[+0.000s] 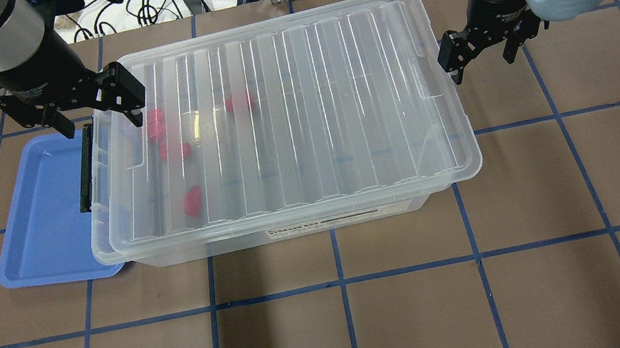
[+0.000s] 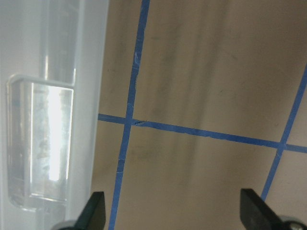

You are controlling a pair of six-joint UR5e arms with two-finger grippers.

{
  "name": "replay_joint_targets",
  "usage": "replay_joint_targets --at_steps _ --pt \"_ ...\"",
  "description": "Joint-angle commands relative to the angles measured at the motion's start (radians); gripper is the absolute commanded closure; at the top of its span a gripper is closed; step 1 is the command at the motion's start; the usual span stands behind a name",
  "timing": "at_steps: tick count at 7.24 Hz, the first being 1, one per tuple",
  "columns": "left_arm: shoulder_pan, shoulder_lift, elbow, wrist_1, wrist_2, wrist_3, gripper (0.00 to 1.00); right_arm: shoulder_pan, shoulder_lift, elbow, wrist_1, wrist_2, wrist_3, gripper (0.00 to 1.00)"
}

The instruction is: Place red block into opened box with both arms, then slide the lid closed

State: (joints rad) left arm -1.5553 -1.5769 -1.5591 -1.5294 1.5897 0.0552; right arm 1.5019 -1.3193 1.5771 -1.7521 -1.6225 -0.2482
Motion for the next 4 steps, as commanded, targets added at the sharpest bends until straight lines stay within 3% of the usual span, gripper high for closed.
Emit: replay_joint_targets --at_steps 1,3,4 --pt "0.0 0.0 0.001 -0.001 0.003 0.0 0.0 -0.002 -0.055 -0.046 0.046 -0.004 0.027 0.0" --pt "0.001 0.002 0.001 -0.002 0.003 0.0 0.0 0.0 -0.162 -0.051 0.167 0.016 0.241 0.0" --pt "0.0 0.005 0.001 -0.002 0.003 0.0 0.0 0.0 -0.237 -0.049 0.215 0.076 0.265 0.0"
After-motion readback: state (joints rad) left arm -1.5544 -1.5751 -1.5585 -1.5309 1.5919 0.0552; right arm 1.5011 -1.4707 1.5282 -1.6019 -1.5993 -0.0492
